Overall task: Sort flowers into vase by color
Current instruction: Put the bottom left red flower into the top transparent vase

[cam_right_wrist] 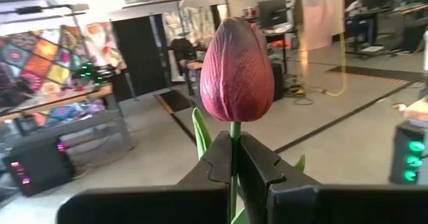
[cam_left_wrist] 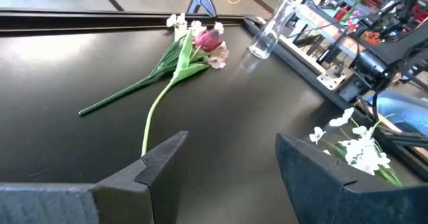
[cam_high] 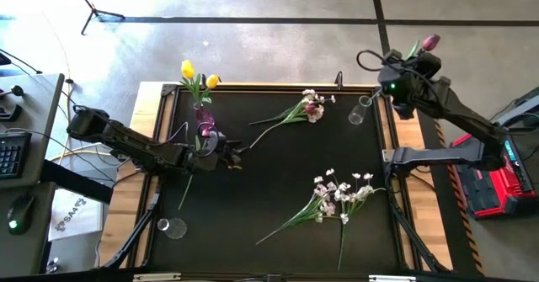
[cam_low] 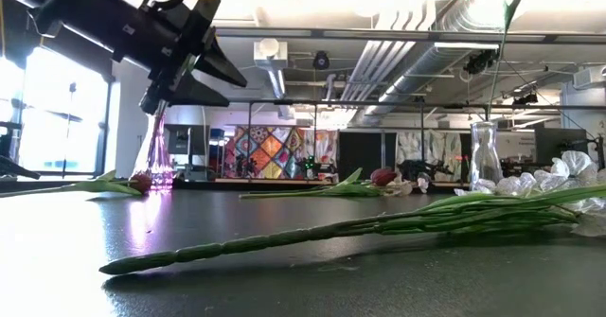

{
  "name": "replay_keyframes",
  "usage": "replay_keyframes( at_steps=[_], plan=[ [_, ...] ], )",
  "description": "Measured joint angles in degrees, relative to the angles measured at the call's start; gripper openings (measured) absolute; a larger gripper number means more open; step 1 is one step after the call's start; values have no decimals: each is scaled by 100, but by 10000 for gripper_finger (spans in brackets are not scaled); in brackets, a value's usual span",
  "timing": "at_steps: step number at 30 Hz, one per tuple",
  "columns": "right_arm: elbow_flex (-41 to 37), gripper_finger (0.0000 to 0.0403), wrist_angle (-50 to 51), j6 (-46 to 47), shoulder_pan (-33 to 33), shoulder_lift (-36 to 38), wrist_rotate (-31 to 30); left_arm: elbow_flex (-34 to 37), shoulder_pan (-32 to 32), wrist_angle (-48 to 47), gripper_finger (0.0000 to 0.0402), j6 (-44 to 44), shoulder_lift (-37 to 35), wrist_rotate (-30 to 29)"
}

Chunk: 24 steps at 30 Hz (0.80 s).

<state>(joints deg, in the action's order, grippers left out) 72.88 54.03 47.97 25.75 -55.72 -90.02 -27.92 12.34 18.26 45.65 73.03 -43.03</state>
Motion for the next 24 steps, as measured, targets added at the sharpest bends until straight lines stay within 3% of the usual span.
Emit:
replay_keyframes(
  at_steps=[13, 24],
  plan=[
    [0, 0, -128, -2, 250, -778, 24, 0, -149, 4, 211, -133, -2, 152],
    [0, 36, -216, -310, 237, -913, 1189, 0, -274, -44, 211, -92, -2, 705]
  ],
)
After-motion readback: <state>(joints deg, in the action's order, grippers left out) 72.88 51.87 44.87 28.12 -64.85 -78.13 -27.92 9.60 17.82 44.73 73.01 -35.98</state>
